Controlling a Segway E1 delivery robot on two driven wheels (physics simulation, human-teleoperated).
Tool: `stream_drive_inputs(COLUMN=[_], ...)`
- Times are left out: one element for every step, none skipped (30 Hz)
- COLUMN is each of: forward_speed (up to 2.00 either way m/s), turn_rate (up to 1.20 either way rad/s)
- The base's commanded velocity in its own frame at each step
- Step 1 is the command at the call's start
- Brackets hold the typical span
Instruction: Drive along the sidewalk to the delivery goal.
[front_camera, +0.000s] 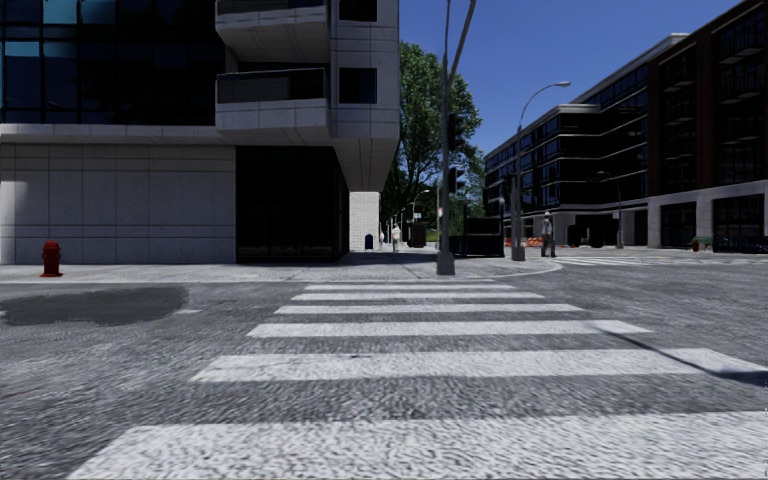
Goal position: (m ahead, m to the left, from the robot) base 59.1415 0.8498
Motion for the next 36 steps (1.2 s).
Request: stream_drive_inputs(forward_speed=[2.0, 2.0, 2.0, 2.0, 2.0, 2.0, 2.0, 2.0, 2.0, 2.0, 2.0, 2.0, 2.0, 2.0, 2.0, 2.0, 2.0, 2.0, 2.0, 2.0, 2.0, 2.0, 2.0, 2.0, 2.0, 2.0, 2.0, 2.0, 2.0, 2.0, 2.0, 2.0, 2.0, 2.0, 2.0, 2.0], turn_rate=[0.0, 0.0, 0.0, 0.0, 0.0, 0.0, 0.0, 0.0, 0.0, 0.0, 0.0, 0.0, 0.0, 0.0, 0.0, 0.0, 0.0, 0.0, 0.0, 0.0, 0.0, 0.0, 0.0, 0.0, 0.0, 0.0, 0.0, 0.0, 0.0, 0.0, 0.0, 0.0, 0.0, 0.0, 0.0, 0.0])
